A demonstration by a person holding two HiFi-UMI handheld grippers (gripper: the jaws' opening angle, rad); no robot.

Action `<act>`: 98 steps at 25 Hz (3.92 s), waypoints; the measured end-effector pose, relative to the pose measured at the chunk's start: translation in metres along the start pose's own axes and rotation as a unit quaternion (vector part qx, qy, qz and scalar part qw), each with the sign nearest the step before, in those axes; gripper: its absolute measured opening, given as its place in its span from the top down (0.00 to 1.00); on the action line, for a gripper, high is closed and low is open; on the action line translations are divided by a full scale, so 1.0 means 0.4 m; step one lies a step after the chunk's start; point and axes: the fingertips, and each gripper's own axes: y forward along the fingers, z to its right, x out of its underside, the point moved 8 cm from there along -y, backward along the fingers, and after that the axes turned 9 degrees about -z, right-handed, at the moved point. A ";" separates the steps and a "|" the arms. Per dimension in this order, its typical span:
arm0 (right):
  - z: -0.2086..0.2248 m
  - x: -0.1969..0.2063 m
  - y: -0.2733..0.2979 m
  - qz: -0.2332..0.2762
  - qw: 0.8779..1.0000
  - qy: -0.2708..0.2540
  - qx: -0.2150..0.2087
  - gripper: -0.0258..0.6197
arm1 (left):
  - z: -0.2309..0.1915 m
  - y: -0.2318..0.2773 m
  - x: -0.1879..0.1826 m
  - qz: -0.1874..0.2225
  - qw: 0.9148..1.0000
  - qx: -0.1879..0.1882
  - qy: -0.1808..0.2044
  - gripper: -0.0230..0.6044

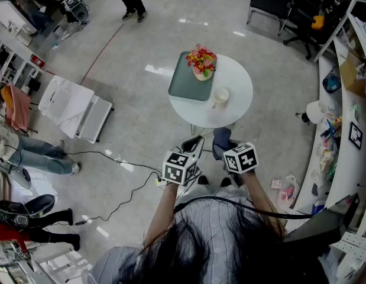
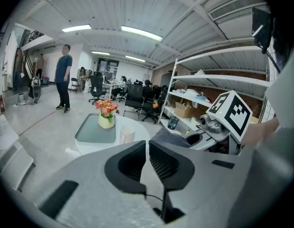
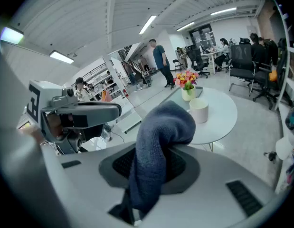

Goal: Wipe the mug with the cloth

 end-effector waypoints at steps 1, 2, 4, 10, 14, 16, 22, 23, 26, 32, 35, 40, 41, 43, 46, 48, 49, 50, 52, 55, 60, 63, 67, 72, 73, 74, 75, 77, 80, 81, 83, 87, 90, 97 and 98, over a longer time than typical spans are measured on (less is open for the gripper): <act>-0.001 -0.001 0.001 0.001 1.000 0.001 0.001 0.80 | -0.002 -0.002 0.000 -0.001 1.000 0.000 0.001 0.91; -0.003 -0.002 0.003 0.002 1.000 0.002 0.002 0.80 | -0.005 -0.003 0.000 -0.002 1.000 -0.001 0.001 0.91; -0.005 -0.009 0.007 0.007 1.000 0.008 0.004 0.80 | -0.014 -0.005 0.001 -0.005 1.000 0.001 0.001 0.91; -0.015 -0.025 0.025 0.026 0.999 0.026 0.013 0.80 | -0.045 -0.008 0.009 -0.011 1.000 0.015 0.010 0.91; -0.022 -0.017 0.032 0.028 0.999 0.035 0.026 0.80 | -0.057 -0.008 0.024 -0.016 0.999 0.025 0.012 0.91; -0.025 -0.002 0.032 0.026 0.998 0.042 0.031 0.80 | -0.057 -0.006 0.039 -0.020 0.999 0.032 0.009 0.91; -0.024 0.018 0.035 0.013 0.998 0.051 0.044 0.80 | -0.062 0.018 0.060 -0.029 0.998 0.050 0.000 0.91; -0.022 0.018 0.036 0.011 0.998 0.051 0.046 0.80 | -0.063 0.020 0.063 -0.030 0.998 0.053 -0.002 0.91; -0.011 0.018 0.036 0.006 0.998 0.047 0.051 0.80 | -0.061 0.030 0.065 -0.027 0.998 0.054 -0.009 0.91; 0.029 0.003 0.056 -0.007 0.998 0.025 0.049 0.80 | -0.069 0.057 0.069 -0.026 0.998 0.043 -0.026 0.91; 0.065 -0.018 0.081 -0.013 0.999 0.010 0.042 0.80 | -0.082 0.082 0.060 -0.025 0.999 0.033 -0.032 0.91; 0.126 -0.062 0.122 -0.038 0.999 -0.015 0.030 0.80 | -0.118 0.129 0.013 -0.029 0.999 0.017 -0.040 0.91; 0.139 -0.070 0.130 -0.041 0.999 -0.019 0.026 0.80 | -0.123 0.142 0.004 -0.030 0.999 0.013 -0.041 0.91; 0.166 -0.081 0.145 -0.047 0.998 -0.025 0.018 0.80 | -0.128 0.169 -0.009 -0.034 0.998 0.009 -0.045 0.91; 0.202 -0.106 0.170 -0.056 0.998 -0.037 0.009 0.80 | -0.138 0.203 -0.028 -0.046 0.998 0.001 -0.051 0.91; 0.223 -0.128 0.192 -0.065 0.997 -0.052 0.006 0.80 | -0.150 0.222 -0.044 -0.052 0.997 -0.005 -0.055 0.91; 0.233 -0.136 0.202 -0.071 0.996 -0.062 0.006 0.80 | -0.156 0.232 -0.051 -0.054 0.997 -0.008 -0.055 0.91; 0.244 -0.142 0.211 -0.077 0.994 -0.072 0.006 0.80 | -0.160 0.242 -0.057 -0.057 0.997 -0.012 -0.056 0.91; 0.265 -0.149 0.229 -0.088 0.992 -0.088 0.002 0.80 | -0.164 0.264 -0.065 -0.064 0.996 -0.019 -0.059 0.91; 0.279 -0.154 0.254 -0.097 0.991 -0.094 -0.016 0.80 | -0.167 0.282 -0.073 -0.073 0.995 -0.029 -0.066 0.91; 0.287 -0.171 0.288 -0.107 0.990 -0.091 -0.026 0.80 | -0.188 0.294 -0.081 -0.095 0.993 -0.030 -0.065 0.91; 0.297 -0.169 0.299 -0.112 0.990 -0.087 -0.025 0.80 | -0.197 0.309 -0.084 -0.105 0.992 -0.027 -0.065 0.91; 0.314 -0.173 0.305 -0.112 0.991 -0.073 -0.017 0.80 | -0.215 0.342 -0.097 -0.118 0.992 -0.010 -0.050 0.91; 0.330 -0.174 0.303 -0.111 0.992 -0.055 -0.004 0.80 | -0.228 0.392 -0.092 -0.153 0.988 0.014 -0.020 0.91; 0.333 -0.171 0.302 -0.110 0.993 -0.052 -0.002 0.80 | -0.231 0.401 -0.091 -0.157 0.987 0.016 -0.017 0.91; 0.336 -0.168 0.300 -0.109 0.993 -0.048 0.001 0.80 | -0.232 0.412 -0.088 -0.162 0.987 0.019 -0.017 0.91; 0.342 -0.164 0.296 -0.109 0.993 -0.044 0.005 0.80 | -0.233 0.423 -0.084 -0.169 0.985 0.021 -0.018 0.91; 0.353 -0.156 0.288 -0.108 0.994 -0.035 0.010 0.80 | -0.236 0.443 -0.076 -0.190 0.981 0.021 -0.013 0.91; 0.367 -0.151 0.278 -0.107 0.994 -0.027 0.019 0.80 | -0.249 0.468 -0.071 -0.215 0.976 0.013 0.006 0.91; 0.371 -0.150 0.275 -0.107 0.994 -0.025 0.022 0.80 | -0.253 0.477 -0.071 -0.218 0.976 0.014 0.011 0.91; 0.381 -0.149 0.270 -0.105 0.994 -0.021 0.027 0.80 | -0.257 0.493 -0.077 -0.226 0.974 0.016 0.023 0.91; 0.403 -0.139 0.259 -0.106 0.993 -0.014 0.039 0.80 | -0.258 0.543 -0.071 -0.248 0.967 0.022 0.053 0.91; 0.413 -0.141 0.253 -0.108 0.993 -0.010 0.046 0.80 | -0.259 0.570 -0.071 -0.266 0.961 0.022 0.072 0.91; 0.426 -0.142 0.241 -0.108 0.993 -0.006 0.056 0.80 | -0.269 0.598 -0.078 -0.280 0.953 0.032 0.109 0.90; 0.430 -0.143 0.240 -0.107 0.992 -0.005 0.058 0.80 | -0.273 0.601 -0.080 -0.283 0.950 0.034 0.125 0.91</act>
